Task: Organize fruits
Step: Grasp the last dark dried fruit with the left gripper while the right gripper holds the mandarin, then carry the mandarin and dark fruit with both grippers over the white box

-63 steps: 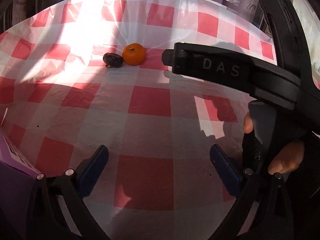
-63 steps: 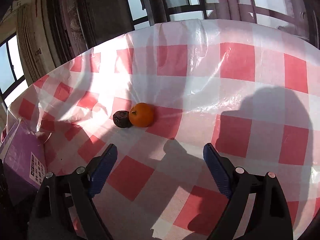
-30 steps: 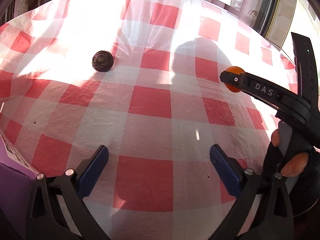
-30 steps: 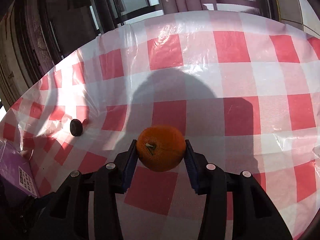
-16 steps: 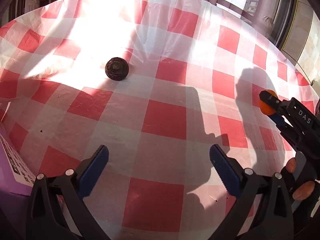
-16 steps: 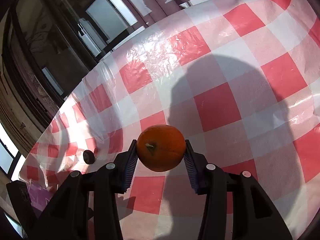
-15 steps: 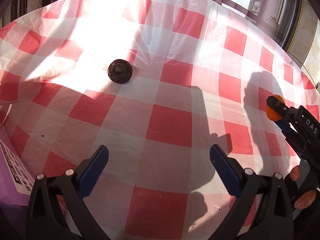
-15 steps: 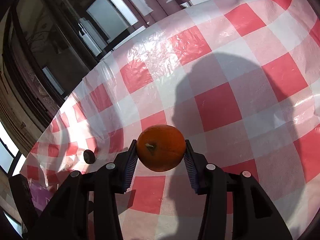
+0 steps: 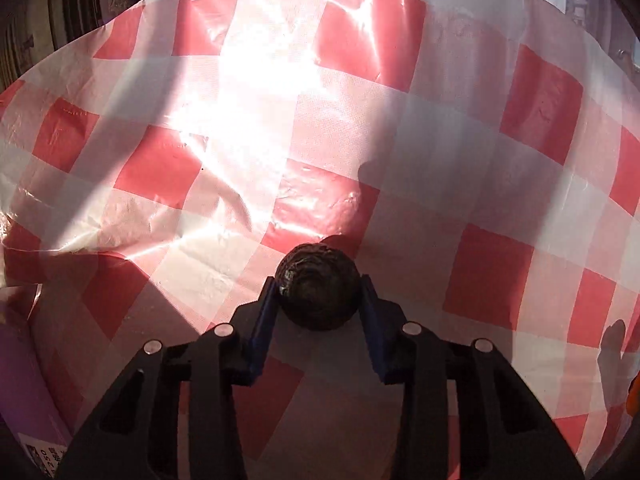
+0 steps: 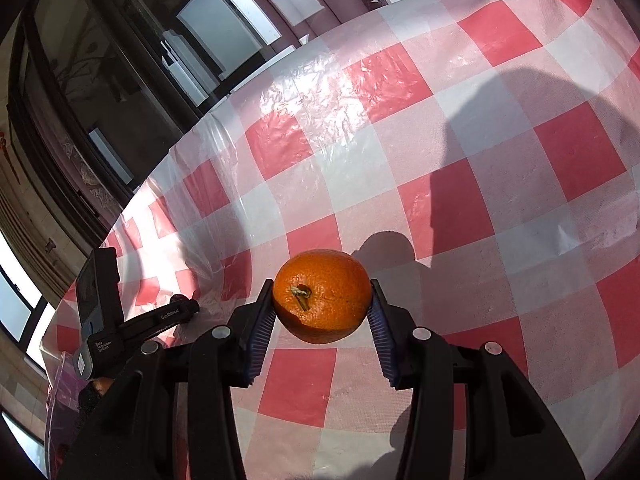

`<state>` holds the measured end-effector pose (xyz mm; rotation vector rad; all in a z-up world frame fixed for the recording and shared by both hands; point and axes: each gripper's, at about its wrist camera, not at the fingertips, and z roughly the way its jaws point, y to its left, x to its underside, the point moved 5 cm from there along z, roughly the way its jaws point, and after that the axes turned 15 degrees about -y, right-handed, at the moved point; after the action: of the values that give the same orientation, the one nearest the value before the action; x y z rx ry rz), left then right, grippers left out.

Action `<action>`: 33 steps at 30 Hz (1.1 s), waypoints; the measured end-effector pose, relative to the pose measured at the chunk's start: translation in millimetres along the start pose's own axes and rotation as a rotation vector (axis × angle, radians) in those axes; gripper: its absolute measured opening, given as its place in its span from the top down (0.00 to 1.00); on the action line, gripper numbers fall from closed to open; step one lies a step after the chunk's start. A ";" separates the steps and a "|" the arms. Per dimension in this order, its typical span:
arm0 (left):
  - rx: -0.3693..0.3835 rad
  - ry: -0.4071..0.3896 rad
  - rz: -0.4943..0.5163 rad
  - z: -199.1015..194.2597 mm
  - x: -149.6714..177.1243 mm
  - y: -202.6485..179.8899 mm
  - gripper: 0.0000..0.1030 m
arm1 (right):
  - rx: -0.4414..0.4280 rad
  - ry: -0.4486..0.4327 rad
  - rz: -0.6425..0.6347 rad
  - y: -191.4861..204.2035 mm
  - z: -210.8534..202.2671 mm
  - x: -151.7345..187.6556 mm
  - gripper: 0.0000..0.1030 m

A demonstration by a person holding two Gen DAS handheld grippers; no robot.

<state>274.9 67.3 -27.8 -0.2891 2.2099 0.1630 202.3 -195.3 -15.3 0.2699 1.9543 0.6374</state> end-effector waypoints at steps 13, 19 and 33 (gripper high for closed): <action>0.400 -0.120 -0.027 -132.8 74.6 -19.1 0.61 | 0.000 0.008 -0.007 1.2 1.6 1.0 0.56; 0.444 -0.113 -0.031 -128.0 77.1 -25.0 0.61 | -0.001 0.014 -0.011 1.1 2.9 2.0 0.56; 0.477 -0.102 -0.077 -124.7 74.7 -16.7 0.61 | 0.032 0.049 -0.013 -1.3 8.1 4.6 0.56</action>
<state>140.0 12.8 -11.6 -0.0970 2.0579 -0.3803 207.5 -191.8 -22.3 0.2637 2.0133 0.6098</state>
